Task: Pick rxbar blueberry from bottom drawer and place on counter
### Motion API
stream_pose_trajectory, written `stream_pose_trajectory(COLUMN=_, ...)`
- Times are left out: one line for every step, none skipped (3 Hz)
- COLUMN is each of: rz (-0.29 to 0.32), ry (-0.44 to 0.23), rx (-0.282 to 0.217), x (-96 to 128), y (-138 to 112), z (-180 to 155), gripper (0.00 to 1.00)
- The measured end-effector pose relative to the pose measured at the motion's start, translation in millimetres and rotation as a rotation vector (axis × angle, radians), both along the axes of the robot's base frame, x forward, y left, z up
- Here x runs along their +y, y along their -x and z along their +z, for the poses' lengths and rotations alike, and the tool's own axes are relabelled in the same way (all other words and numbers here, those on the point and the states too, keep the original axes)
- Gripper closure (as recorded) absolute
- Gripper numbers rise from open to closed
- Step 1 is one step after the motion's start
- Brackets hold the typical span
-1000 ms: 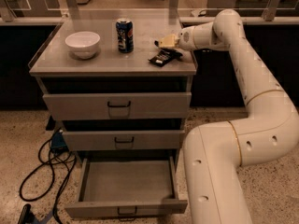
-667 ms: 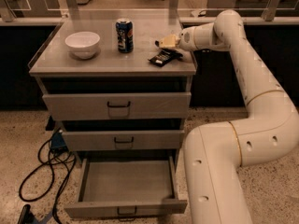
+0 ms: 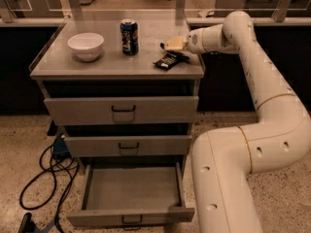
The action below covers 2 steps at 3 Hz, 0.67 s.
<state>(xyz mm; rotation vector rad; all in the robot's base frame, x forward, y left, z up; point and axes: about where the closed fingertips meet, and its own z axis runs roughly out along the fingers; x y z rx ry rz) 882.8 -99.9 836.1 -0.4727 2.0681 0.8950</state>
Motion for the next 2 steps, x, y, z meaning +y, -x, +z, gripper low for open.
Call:
stream_pose_trajectory(rz=0.0, ry=0.0, rx=0.0, x=0.0, y=0.0, z=0.0, gripper=0.12)
stream_pose_trajectory(rz=0.0, ry=0.0, rx=0.0, x=0.2, y=0.0, z=-0.1, gripper=0.0)
